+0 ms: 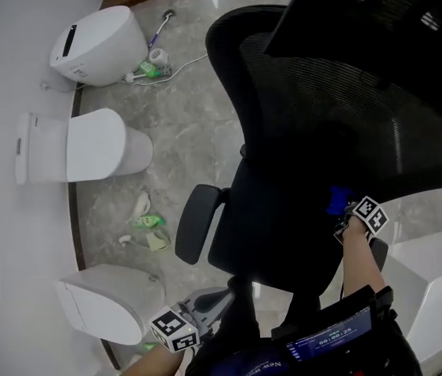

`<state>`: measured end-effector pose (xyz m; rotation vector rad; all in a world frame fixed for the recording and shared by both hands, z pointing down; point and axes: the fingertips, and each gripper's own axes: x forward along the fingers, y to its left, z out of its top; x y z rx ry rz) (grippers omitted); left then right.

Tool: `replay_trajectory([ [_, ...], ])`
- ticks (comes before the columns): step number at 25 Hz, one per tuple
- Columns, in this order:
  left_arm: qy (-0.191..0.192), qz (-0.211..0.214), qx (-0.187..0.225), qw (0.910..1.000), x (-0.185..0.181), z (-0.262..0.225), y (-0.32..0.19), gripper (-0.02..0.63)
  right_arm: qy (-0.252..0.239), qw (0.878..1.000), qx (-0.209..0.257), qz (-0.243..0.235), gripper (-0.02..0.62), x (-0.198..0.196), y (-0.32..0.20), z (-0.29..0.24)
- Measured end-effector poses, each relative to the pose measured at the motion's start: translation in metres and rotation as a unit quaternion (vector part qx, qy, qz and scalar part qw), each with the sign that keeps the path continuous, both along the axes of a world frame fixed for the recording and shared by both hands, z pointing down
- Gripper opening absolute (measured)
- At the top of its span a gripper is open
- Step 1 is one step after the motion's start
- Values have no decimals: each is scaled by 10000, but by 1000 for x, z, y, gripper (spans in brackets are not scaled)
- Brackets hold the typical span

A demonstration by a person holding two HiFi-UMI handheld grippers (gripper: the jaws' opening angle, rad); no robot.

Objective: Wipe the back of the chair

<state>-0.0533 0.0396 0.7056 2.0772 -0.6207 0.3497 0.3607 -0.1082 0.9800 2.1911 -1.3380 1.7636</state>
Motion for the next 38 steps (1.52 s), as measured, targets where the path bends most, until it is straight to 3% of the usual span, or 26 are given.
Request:
replay_trajectory([
  [3,-6,152,36,9999,18,-7,-1,2,61,9987,11,515,61,24,20,-6],
  [8,-25,317,94,9995,39,-21,-1,2,77,9968,-37,793,60,36,30,-18],
  [15,-103,226,132,9996,54,-20,3,2,-685,9953,364,577,61,1,22,-28],
  [19,-31,199,326,9993,49,-44,1,2,-682,9957,573,-245,61,-39,16,-80],
  [25,-18,-21,739,9973,43,-108,-9,2,-478,9852,828,-1426,63,-66,28,-183],
  [30,135,-213,1361,9904,43,-179,-36,2,-117,9639,1356,-2289,63,-70,25,-293],
  [38,462,-292,2201,9739,43,-294,-55,2,419,9222,2335,-3053,63,-85,49,-464],
])
